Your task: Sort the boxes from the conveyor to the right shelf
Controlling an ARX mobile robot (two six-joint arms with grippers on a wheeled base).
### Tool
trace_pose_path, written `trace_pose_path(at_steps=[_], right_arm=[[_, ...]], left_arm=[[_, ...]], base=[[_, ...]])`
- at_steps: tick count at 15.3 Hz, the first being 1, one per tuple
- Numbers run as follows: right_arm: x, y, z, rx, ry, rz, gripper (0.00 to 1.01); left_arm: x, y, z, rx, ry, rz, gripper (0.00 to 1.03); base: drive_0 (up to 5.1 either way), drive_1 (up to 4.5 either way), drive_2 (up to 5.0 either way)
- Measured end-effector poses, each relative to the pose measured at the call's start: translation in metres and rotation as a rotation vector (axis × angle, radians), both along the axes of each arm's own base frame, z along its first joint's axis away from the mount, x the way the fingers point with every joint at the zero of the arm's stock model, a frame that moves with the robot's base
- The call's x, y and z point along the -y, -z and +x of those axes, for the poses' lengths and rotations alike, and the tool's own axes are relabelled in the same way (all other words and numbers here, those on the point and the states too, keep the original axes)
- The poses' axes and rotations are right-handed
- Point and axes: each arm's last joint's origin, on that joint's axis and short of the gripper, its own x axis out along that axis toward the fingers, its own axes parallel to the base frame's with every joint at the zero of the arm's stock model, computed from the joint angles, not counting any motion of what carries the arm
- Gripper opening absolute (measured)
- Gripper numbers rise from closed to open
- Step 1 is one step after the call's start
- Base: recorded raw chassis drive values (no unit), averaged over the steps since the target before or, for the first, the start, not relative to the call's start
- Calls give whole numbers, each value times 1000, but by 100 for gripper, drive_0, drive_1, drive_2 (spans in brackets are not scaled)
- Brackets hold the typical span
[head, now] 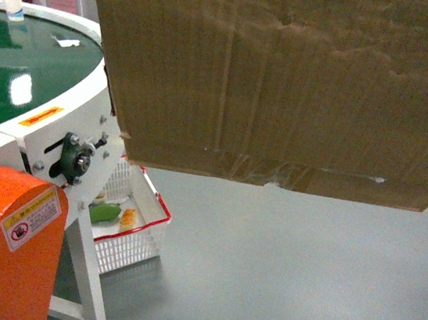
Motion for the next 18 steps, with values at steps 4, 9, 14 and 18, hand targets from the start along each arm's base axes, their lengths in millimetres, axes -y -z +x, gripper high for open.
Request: trace_pose_path(at_steps=[4, 9, 14, 18], right_arm=[[0, -1, 1, 8, 1, 1, 2], [0, 0, 0, 7, -1, 1, 2], [0, -2, 1, 17, -1, 2, 2], [-1, -1, 0, 7, -7, 4, 2]], left_arm=[[0, 0, 1, 4, 0, -2, 2], [0, 0, 1, 4, -2, -2, 2], [-1, -2, 0, 16, -2, -7, 2], [-1, -1, 1, 6, -4, -3, 2]], base=[[-136, -136, -136], [-136, -136, -136], [-136, -136, -136], [-136, -136, -136]])
